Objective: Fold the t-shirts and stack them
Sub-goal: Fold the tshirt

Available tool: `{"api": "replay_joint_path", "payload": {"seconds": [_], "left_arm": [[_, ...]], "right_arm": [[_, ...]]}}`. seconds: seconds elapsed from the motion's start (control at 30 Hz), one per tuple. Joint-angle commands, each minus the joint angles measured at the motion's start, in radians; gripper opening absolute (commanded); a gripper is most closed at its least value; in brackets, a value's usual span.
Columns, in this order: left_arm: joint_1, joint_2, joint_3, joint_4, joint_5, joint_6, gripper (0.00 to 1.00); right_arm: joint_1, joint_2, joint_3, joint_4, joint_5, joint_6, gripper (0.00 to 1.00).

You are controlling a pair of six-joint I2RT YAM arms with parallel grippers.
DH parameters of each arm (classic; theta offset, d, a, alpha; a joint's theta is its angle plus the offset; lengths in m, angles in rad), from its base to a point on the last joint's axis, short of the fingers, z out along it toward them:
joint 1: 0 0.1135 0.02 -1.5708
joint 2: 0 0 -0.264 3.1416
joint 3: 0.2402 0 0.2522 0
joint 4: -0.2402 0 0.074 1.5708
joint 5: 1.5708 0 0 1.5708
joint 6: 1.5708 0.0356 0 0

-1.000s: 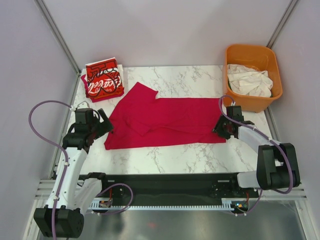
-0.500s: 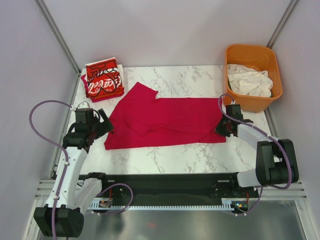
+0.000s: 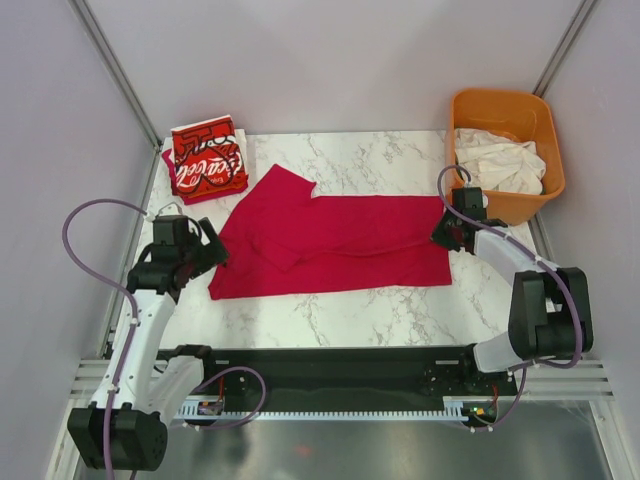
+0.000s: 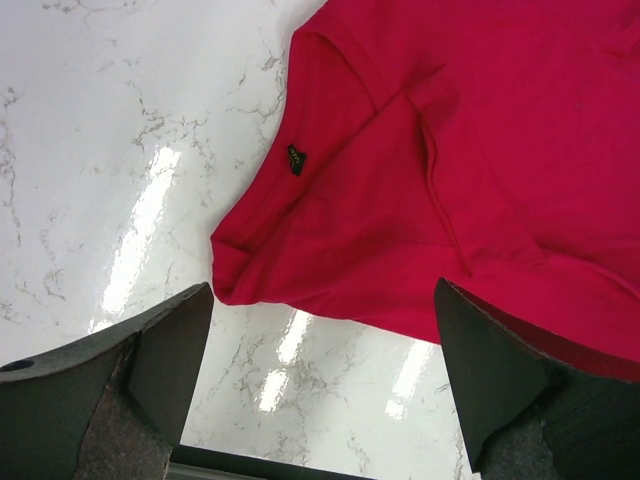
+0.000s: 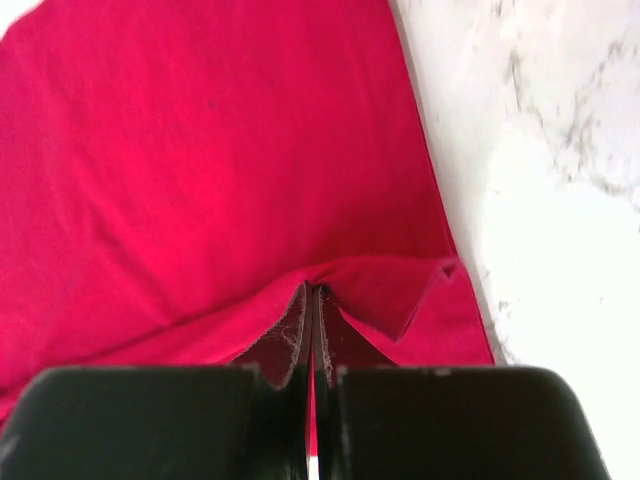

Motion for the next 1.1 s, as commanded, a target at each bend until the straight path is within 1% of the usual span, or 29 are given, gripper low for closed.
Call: {"api": "replay_joint_path", "payload": {"seconds": [0.0,0.07,0.1,0.17,0.2,0.23,0.27,0.33,0.4,0.47,0.5,0.53,0.6,0.63,0.67,0.73,0.77,0.83,0.87,0.9,0.97,1.07], "left_arm": [[0.001,0.013,0.002,0.012,0.035,0.046,0.99],[0.001,0.02,0.002,0.018,0.046,0.052,0.99],[0.001,0.031,0.004,0.021,0.065,0.057,0.99],[0.001,0.045,0.01,0.024,0.09,0.065,0.98],[0.001,0.057,0.014,0.027,0.128,0.065,0.97],[0.001,0.059,0.013,0.033,0.148,0.063,0.96],[-0.002,0.062,0.011,0.043,0.168,0.063,0.96],[-0.01,0.07,0.007,0.069,0.203,0.056,0.95],[-0.037,0.082,0.002,0.104,0.231,0.022,0.9],[-0.115,0.12,-0.001,0.136,0.224,-0.033,0.84],[-0.149,0.145,-0.002,0.174,0.202,-0.052,0.83],[-0.221,0.193,-0.001,0.194,0.185,-0.087,0.83],[-0.287,0.264,0.01,0.248,0.153,-0.122,0.82],[-0.33,0.299,0.014,0.271,0.155,-0.139,0.82],[-0.343,0.368,0.014,0.294,0.164,-0.173,0.81],[-0.372,0.427,0.007,0.372,0.202,-0.216,0.8],[-0.38,0.468,-0.001,0.386,0.208,-0.231,0.79],[-0.407,0.497,-0.004,0.383,0.176,-0.263,0.82],[-0.412,0.501,-0.022,0.371,0.158,-0.283,0.93],[-0.416,0.481,-0.041,0.368,0.123,-0.3,0.99],[-0.427,0.44,-0.1,0.363,0.112,-0.326,1.0],[-0.43,0.318,-0.176,0.321,0.02,-0.366,1.0]], "right_arm": [[0.002,0.058,0.083,0.011,0.065,0.026,0.02],[0.002,0.107,0.125,0.016,0.068,0.029,0.08],[0.002,0.124,0.137,0.016,0.068,0.029,0.26],[0.002,0.167,0.168,0.014,0.071,0.029,0.55],[0.002,0.176,0.174,0.017,0.074,0.026,0.78],[0.002,0.184,0.183,0.017,0.076,0.026,0.84],[0.004,0.195,0.2,0.016,0.076,0.028,0.87],[0.004,0.184,0.214,0.016,0.065,0.026,0.88],[0.019,0.158,0.214,0.019,0.071,0.023,0.88],[0.051,0.104,0.199,0.017,0.082,0.015,0.88],[0.062,0.083,0.189,0.02,0.083,0.011,0.88],[0.076,0.037,0.168,0.019,0.083,0.005,0.87],[0.114,-0.012,0.137,0.02,0.091,-0.005,0.87],[0.123,-0.063,0.102,0.022,0.09,-0.006,0.87],[0.141,-0.087,0.081,0.022,0.083,-0.009,0.86],[0.145,-0.146,0.016,0.028,0.071,-0.021,0.83],[0.146,-0.161,-0.005,0.027,0.073,-0.028,0.81],[0.145,-0.193,-0.06,0.019,0.08,-0.048,0.79],[0.145,-0.2,-0.07,0.004,0.091,-0.051,0.79],[0.145,-0.215,-0.076,-0.043,0.106,-0.055,0.8],[0.145,-0.235,-0.105,-0.091,0.18,-0.035,0.81],[0.139,-0.275,-0.165,-0.13,0.224,-0.006,0.82]]}}
